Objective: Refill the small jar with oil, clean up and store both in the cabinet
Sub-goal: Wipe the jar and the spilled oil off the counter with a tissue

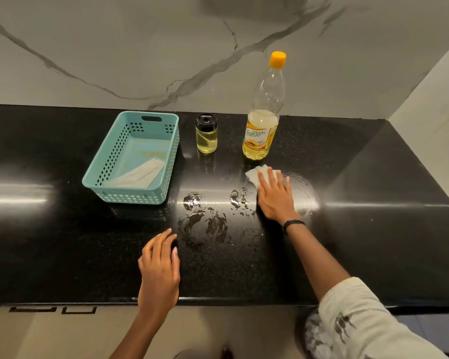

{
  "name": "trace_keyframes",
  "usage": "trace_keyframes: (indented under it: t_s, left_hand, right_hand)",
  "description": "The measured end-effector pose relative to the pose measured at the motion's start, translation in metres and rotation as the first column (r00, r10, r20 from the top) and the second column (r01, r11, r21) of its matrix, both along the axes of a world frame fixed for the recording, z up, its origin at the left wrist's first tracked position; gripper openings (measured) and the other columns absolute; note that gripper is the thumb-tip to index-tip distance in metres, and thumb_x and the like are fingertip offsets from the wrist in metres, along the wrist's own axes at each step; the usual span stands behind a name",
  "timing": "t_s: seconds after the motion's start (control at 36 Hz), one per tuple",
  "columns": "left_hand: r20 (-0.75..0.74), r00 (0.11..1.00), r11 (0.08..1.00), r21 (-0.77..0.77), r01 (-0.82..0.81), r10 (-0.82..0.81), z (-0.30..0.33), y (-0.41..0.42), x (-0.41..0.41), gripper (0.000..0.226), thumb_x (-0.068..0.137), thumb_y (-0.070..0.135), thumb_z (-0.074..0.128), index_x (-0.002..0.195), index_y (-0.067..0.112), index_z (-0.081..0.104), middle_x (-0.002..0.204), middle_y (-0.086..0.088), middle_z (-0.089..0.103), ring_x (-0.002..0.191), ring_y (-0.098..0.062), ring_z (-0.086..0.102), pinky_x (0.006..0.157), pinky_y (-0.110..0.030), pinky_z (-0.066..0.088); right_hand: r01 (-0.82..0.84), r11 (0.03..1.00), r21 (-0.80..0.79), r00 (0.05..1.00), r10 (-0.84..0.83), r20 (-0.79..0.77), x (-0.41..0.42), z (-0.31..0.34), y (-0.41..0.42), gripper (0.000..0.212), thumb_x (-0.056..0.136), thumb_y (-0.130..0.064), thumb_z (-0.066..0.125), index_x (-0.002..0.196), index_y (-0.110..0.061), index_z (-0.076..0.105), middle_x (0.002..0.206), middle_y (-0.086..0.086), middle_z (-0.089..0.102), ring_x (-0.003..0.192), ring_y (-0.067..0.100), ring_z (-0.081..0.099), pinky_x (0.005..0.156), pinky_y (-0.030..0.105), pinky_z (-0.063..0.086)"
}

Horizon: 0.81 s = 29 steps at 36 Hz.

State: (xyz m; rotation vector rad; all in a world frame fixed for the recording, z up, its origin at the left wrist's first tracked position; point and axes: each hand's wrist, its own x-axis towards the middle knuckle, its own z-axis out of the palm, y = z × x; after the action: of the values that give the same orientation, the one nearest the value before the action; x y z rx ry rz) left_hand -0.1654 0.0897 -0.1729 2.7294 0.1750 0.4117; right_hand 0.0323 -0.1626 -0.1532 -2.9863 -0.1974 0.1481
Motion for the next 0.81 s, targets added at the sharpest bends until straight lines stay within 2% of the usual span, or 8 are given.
trace_keyframes:
  t_s: [0.14, 0.22, 0.33, 0.44, 0.53, 0.64, 0.69, 0.81]
  left_hand:
    - [-0.002, 1.000, 1.000, 0.011, 0.005, -0.005, 0.000, -0.001, -0.001, 0.041, 0.096, 0.025, 0.032, 0.124, 0.008, 0.057, 0.134, -0.006, 0.051, 0.118, -0.023, 0.046, 0.087, -0.041, 0.049]
    - [-0.010, 1.000, 1.000, 0.021, 0.008, -0.007, 0.000, 0.000, -0.001, 0.041, 0.096, 0.024, 0.032, 0.124, 0.008, 0.057, 0.134, -0.006, 0.052, 0.118, -0.023, 0.046, 0.086, -0.040, 0.049]
    - [-0.025, 1.000, 0.998, 0.060, 0.015, -0.014, 0.000, 0.001, -0.001, 0.042, 0.096, 0.023, 0.031, 0.124, 0.007, 0.058, 0.134, -0.007, 0.052, 0.118, -0.023, 0.046, 0.085, -0.040, 0.051]
    - [-0.016, 1.000, 0.999, 0.047, 0.011, -0.010, 0.000, 0.000, -0.001, 0.042, 0.097, 0.023, 0.031, 0.124, 0.007, 0.058, 0.133, -0.007, 0.053, 0.118, -0.024, 0.047, 0.086, -0.040, 0.050]
    - [-0.012, 1.000, 0.999, 0.034, 0.007, -0.006, 0.001, -0.001, -0.001, 0.042, 0.097, 0.025, 0.029, 0.124, 0.008, 0.058, 0.133, -0.006, 0.053, 0.119, -0.023, 0.047, 0.088, -0.041, 0.050]
    - [-0.019, 1.000, 0.998, 0.054, 0.009, -0.008, 0.003, -0.001, -0.001, 0.049, 0.101, 0.030, 0.020, 0.125, 0.008, 0.058, 0.134, -0.005, 0.052, 0.119, -0.022, 0.046, 0.087, -0.039, 0.050]
    - [-0.021, 1.000, 0.998, 0.064, 0.005, -0.004, 0.004, -0.001, -0.001, 0.047, 0.100, 0.028, 0.024, 0.124, 0.008, 0.059, 0.134, -0.006, 0.053, 0.118, -0.023, 0.047, 0.086, -0.038, 0.050]
    - [-0.026, 1.000, 0.997, 0.081, 0.004, -0.001, 0.002, -0.001, -0.001, 0.042, 0.096, 0.023, 0.032, 0.124, 0.007, 0.059, 0.133, -0.007, 0.054, 0.117, -0.024, 0.049, 0.085, -0.040, 0.052]
  right_hand:
    - [-0.205, 0.979, -0.017, 0.979, 0.205, -0.015, -0.038, -0.004, -0.014, 0.058, 0.094, -0.046, -0.001, 0.150, -0.032, -0.006, 0.157, -0.008, -0.015, 0.145, 0.013, -0.014, 0.112, 0.035, -0.020]
    - [-0.101, 0.994, -0.043, 0.995, 0.102, 0.008, -0.039, -0.002, -0.037, 0.061, 0.092, -0.046, -0.007, 0.151, -0.031, -0.005, 0.158, -0.007, -0.011, 0.146, 0.012, -0.010, 0.112, 0.036, -0.019]
    - [0.102, 0.995, 0.000, 0.995, -0.102, -0.005, -0.007, -0.001, -0.022, 0.054, 0.102, -0.036, 0.015, 0.153, -0.023, 0.002, 0.161, 0.003, -0.002, 0.148, 0.023, -0.002, 0.117, 0.042, -0.008]
    - [0.165, 0.985, 0.047, 0.986, -0.165, -0.016, 0.018, -0.004, 0.019, 0.055, 0.102, -0.036, 0.020, 0.153, -0.023, 0.006, 0.160, 0.010, -0.001, 0.147, 0.031, -0.003, 0.118, 0.045, -0.008]
    - [0.094, 0.995, 0.044, 0.995, -0.094, -0.018, 0.022, -0.004, 0.044, 0.055, 0.102, -0.036, 0.018, 0.153, -0.024, 0.004, 0.161, 0.008, -0.003, 0.147, 0.030, -0.005, 0.116, 0.045, -0.011]
    - [-0.149, 0.988, -0.037, 0.988, 0.150, 0.032, -0.001, -0.005, 0.050, 0.055, 0.101, -0.036, 0.009, 0.153, -0.022, -0.001, 0.161, 0.001, -0.004, 0.148, 0.023, -0.005, 0.116, 0.048, -0.012]
    - [-0.215, 0.974, -0.075, 0.975, 0.218, 0.043, -0.013, -0.007, 0.040, 0.055, 0.100, -0.037, 0.005, 0.153, -0.024, -0.003, 0.160, -0.005, -0.004, 0.148, 0.018, -0.006, 0.113, 0.047, -0.018]
    - [-0.149, 0.983, -0.103, 0.988, 0.152, 0.020, -0.006, -0.004, 0.024, 0.053, 0.102, -0.036, 0.011, 0.152, -0.025, -0.005, 0.160, -0.006, -0.007, 0.148, 0.018, -0.006, 0.111, 0.047, -0.020]
